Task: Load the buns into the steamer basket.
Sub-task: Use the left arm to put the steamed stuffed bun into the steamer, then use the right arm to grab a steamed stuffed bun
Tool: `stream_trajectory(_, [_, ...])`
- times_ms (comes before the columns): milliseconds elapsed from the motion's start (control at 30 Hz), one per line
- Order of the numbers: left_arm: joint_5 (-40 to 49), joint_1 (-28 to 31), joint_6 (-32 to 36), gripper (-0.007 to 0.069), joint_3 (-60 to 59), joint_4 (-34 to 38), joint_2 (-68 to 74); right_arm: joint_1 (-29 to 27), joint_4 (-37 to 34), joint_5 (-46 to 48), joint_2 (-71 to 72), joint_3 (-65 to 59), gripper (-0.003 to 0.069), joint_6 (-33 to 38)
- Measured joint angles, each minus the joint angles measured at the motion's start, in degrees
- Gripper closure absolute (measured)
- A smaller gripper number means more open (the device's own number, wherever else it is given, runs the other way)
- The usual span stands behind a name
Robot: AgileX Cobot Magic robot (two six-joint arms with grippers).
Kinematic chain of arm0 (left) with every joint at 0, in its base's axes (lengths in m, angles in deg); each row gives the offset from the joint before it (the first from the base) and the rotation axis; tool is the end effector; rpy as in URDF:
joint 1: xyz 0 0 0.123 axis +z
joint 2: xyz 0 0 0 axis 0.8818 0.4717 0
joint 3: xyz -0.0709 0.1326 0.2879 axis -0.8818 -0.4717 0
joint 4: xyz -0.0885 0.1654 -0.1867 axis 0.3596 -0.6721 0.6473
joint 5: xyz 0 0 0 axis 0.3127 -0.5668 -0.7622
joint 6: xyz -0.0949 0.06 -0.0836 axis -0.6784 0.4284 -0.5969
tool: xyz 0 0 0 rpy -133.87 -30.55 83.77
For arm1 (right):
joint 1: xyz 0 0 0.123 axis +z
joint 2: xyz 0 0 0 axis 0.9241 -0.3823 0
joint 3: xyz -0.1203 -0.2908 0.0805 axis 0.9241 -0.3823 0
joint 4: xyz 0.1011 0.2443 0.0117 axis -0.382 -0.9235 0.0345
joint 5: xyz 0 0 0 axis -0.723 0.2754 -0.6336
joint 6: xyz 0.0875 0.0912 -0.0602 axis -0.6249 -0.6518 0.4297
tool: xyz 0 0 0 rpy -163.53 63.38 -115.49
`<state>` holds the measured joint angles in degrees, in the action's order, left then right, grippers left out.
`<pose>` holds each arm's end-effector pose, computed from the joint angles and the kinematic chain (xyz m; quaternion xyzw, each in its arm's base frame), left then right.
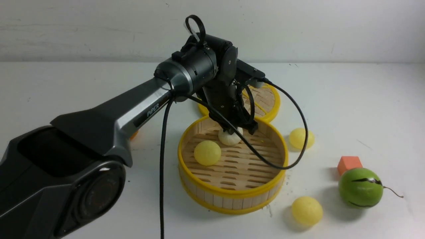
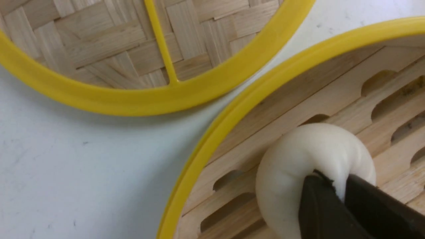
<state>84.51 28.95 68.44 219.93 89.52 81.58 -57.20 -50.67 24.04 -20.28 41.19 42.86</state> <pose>0.4967 -0.3214 0.2046 0.3626 0.9011 -0.0453 0.2334 0.0821 0.0379 0.3321 -0.1156 0.8804 0.1131 0.4459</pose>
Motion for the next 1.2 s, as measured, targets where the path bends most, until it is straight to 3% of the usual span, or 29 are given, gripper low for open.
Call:
stream_trajectory(233, [0.4,0.0,-2.1,0.0209,0.0,0.0,-1.2,0.0,-2.9,1.2,0.0,0.0,0.042,0.0])
stream_trajectory(267, [0.4,0.0,-2.3,0.02,0.0,0.0,-1.2,0.0,-2.9,1.2,0.0,0.0,0.042,0.0])
stream_trajectory(333, [2.1,0.0,-4.7,0.0112,-0.1,0.0,-3.7,0.0,-3.1,1.2,-0.2,0.0,0.042,0.0])
stream_trajectory(433, [5.2,0.0,-8.0,0.0085,-0.2,0.7,-8.7,0.0,-3.1,2.5,-1.5,1.1,0.042,0.0])
stream_trajectory(500, [6.1,0.0,-9.3,0.0106,-0.7,1.2,-12.3,0.0,-3.1,3.6,-2.8,2.0,0.042,0.0])
stream_trajectory(600, [7.1,0.0,-10.4,0.0244,-2.3,2.1,-21.2,0.0,-3.1,6.8,-7.1,4.6,0.042,0.0])
stream_trajectory(667, [8.1,0.0,-10.6,0.0425,-4.1,3.3,-29.5,0.0,-3.5,8.2,-11.3,6.9,0.042,0.0])
stream_trajectory(700, [8.4,0.0,-10.9,0.0479,-4.7,3.6,-30.9,0.0,-3.7,8.5,-12.3,7.2,0.042,0.0])
stream_trajectory(733, [8.5,0.0,-10.6,0.0603,-7.4,4.9,-37.4,0.1,-4.6,8.8,-15.4,8.6,0.042,0.0])
stream_trajectory(767, [8.3,0.0,-10.6,0.0637,-9.5,5.3,-39.9,0.5,-5.0,8.9,-16.9,9.3,0.042,0.0])
stream_trajectory(967, [2.3,0.0,-10.1,0.0638,-27.3,6.9,-55.5,3.3,-6.6,9.5,-23.1,12.4,0.042,0.0])
stream_trajectory(1200, [-18.5,0.0,-9.5,0.0638,-68.6,9.1,-85.9,9.5,-6.8,9.2,-34.9,15.9,0.042,0.0])
